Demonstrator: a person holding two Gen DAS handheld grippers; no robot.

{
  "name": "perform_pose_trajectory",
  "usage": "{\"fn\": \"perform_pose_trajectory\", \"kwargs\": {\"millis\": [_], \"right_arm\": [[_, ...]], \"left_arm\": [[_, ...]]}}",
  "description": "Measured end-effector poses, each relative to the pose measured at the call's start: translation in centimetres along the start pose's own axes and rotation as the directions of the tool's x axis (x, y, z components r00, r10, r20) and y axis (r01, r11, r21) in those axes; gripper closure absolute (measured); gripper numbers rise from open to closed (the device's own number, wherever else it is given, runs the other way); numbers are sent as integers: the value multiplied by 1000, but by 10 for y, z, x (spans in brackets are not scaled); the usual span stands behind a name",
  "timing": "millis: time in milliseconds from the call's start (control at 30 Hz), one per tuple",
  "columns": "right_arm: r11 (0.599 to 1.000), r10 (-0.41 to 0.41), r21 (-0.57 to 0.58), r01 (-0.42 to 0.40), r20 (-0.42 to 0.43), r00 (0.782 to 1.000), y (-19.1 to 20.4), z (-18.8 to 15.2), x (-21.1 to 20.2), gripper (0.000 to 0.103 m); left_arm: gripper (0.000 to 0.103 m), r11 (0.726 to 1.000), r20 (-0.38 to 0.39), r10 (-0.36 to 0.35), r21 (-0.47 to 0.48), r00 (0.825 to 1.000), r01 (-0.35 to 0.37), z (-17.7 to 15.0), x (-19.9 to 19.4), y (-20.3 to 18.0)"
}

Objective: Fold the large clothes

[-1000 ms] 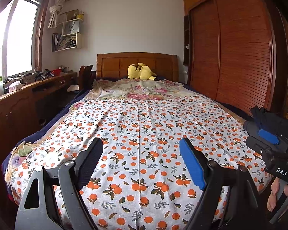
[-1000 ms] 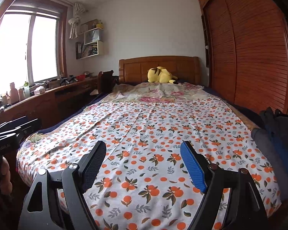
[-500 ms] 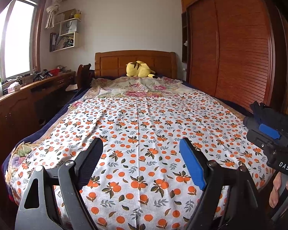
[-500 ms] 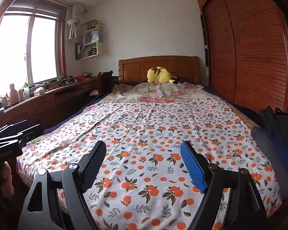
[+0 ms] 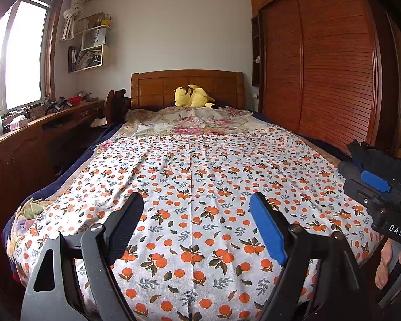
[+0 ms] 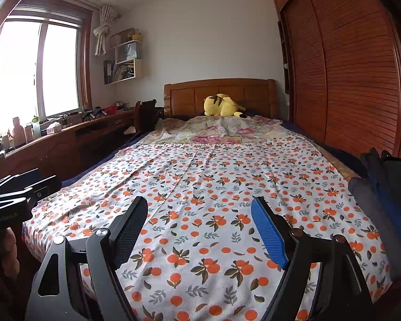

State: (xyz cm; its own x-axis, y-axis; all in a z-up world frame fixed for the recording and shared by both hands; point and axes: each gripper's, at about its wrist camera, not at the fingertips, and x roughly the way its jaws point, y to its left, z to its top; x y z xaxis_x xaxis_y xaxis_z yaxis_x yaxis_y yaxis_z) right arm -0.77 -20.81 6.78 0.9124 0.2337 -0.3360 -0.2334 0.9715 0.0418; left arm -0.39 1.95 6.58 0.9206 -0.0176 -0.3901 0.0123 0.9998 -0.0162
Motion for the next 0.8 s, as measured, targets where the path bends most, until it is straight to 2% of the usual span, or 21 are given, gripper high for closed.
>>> {"fn": "perform_pose_trajectory", "kwargs": {"millis": [800], "right_arm": [[1000,7,2,-7,2,1000,-10,0,0,22]], "left_arm": [[21,1000,-12,-1,4,1000,1,-1,2,5]]}}
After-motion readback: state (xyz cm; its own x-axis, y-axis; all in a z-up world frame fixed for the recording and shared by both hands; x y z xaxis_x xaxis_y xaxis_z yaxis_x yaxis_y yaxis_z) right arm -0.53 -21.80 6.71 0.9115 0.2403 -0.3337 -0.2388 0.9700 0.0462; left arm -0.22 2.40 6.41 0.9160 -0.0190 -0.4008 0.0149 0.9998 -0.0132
